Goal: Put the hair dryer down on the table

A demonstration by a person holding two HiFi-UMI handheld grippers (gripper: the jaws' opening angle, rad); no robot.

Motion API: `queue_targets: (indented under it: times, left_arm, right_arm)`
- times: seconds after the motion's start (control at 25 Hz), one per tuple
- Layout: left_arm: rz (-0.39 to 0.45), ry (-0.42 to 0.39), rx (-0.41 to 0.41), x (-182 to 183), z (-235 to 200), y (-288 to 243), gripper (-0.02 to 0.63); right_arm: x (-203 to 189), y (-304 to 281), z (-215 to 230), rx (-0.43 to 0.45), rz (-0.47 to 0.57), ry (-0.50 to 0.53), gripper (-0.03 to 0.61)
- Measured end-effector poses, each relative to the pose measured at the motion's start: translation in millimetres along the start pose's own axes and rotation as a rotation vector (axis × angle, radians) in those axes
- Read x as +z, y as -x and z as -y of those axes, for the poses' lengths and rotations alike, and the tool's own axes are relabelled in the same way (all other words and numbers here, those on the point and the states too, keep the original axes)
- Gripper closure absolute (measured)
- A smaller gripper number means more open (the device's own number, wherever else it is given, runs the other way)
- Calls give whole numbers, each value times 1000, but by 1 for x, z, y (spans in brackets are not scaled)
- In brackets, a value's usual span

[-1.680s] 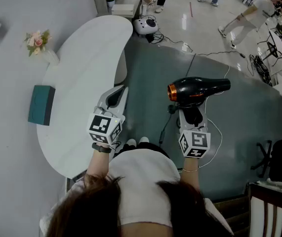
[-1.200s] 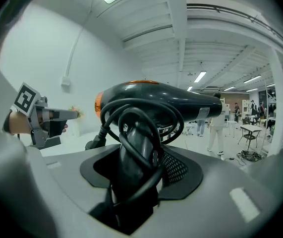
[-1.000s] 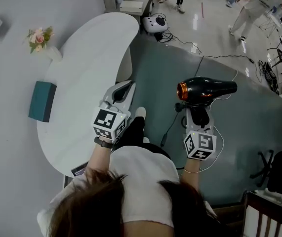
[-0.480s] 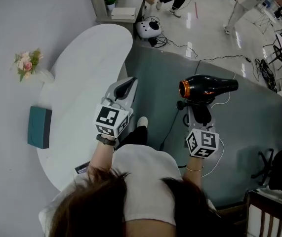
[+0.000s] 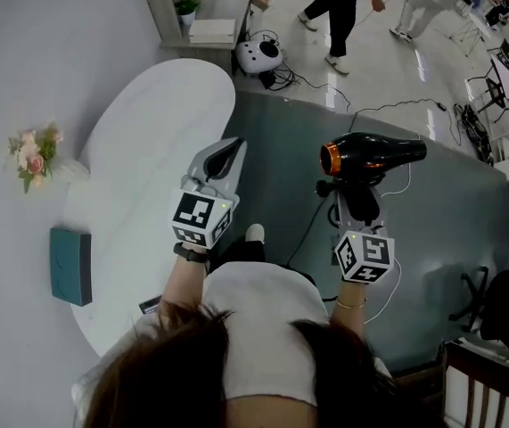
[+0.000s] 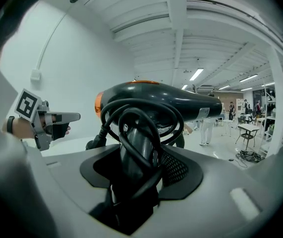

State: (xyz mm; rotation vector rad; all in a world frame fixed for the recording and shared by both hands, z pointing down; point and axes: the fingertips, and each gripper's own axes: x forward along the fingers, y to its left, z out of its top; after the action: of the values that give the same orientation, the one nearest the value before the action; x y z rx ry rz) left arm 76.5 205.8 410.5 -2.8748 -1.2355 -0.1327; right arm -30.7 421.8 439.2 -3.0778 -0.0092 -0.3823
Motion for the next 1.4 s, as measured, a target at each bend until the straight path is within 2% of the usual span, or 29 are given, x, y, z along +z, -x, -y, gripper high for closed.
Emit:
queue_targets:
  times: [0.32, 0.64, 0.96, 1.2, 1.4]
  left_arm:
    - [-16, 32, 78, -10, -43, 9, 555]
    - [-10, 59, 204, -8, -80, 36, 554]
    - [-7, 116, 467, -14, -148, 86, 555]
    - [-13, 145, 782, -18, -209, 158, 555]
    - [-3, 154, 1017, -11, -249, 208, 555]
  right_arm:
    - [-1, -40, -31, 76, -37, 22, 365]
    - [12, -79, -69, 210, -56, 76, 365]
    - [32, -155, -148, 470, -81, 157, 365]
    - [37, -231, -266, 790, -115, 231, 365]
    - [46, -263, -362, 1039, -117, 303, 365]
